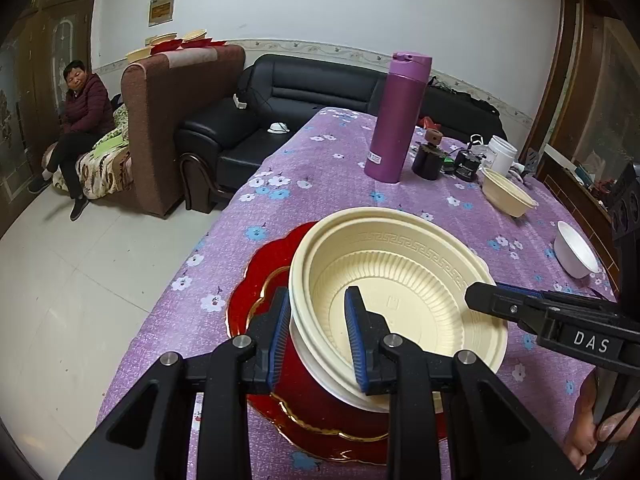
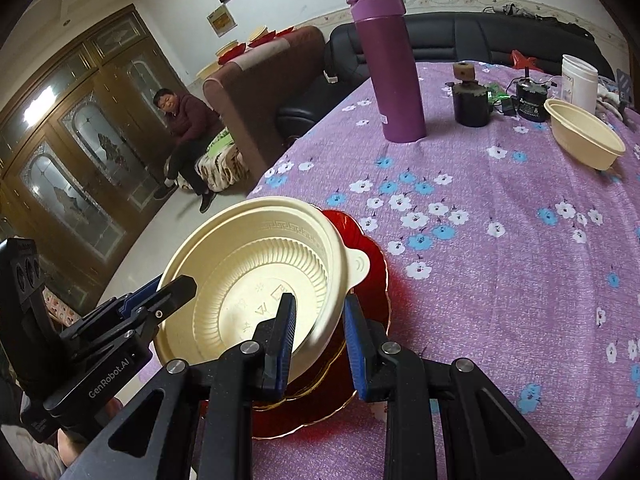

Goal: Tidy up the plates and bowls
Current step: 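Lower the beige bowl onto the white foam bowl and open both grippers, then move both grippers to the small white bowl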

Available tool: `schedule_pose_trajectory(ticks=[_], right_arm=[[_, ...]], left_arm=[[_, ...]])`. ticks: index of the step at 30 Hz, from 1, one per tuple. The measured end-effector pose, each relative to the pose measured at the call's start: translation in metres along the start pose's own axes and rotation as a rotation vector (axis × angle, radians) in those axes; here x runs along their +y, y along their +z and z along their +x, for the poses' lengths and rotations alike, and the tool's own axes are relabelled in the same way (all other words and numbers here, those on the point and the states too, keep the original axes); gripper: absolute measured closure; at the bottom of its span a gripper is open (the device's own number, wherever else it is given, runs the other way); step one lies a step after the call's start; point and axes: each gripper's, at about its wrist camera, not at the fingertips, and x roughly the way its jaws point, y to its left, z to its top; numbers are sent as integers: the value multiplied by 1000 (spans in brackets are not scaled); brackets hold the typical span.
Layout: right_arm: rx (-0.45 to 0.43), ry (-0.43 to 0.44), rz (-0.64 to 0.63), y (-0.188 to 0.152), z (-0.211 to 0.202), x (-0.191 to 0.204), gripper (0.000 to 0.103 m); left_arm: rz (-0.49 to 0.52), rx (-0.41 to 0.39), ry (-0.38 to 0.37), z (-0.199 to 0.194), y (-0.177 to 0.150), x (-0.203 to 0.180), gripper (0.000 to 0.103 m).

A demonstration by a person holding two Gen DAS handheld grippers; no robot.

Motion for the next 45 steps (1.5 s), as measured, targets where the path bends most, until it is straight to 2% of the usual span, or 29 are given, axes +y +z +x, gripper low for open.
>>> schedule_pose_trajectory(ticks=[13,15,16,19,24,30,36,40,43,45], right_arm=[[13,2,-28,-1,11,8,75],[21,9,-32,-1,11,9,72],[25,16,-31,-1,10,9,68],[22,24,-34,-3,7,9,64],[9,31,-30,-5,-1,7,64],[-17,45,-1,-9,-18,-5,64],[-83,29,101,-13,-52,-47,64],[-129,-13,194,-21,-78,-90,64],[-163,-36,269,-25,-96,-124,64],[-194,-62,314,-30,-110,-146,64]], left_arm=[[-32,3,3,-1,-2,9,75],[-30,4,2,-2,-1,8,75],[-28,0,4,-4,-1,7,74],[-29,-11,9,-6,-1,7,66],[-25,-26,18,-13,1,3,66],[15,-63,-9,-31,5,-14,65],[113,-56,-93,-35,3,-65,65],[204,-12,-167,-26,-6,-115,64],[268,29,-229,-15,-19,-154,59],[310,63,-248,-3,-29,-177,58]])
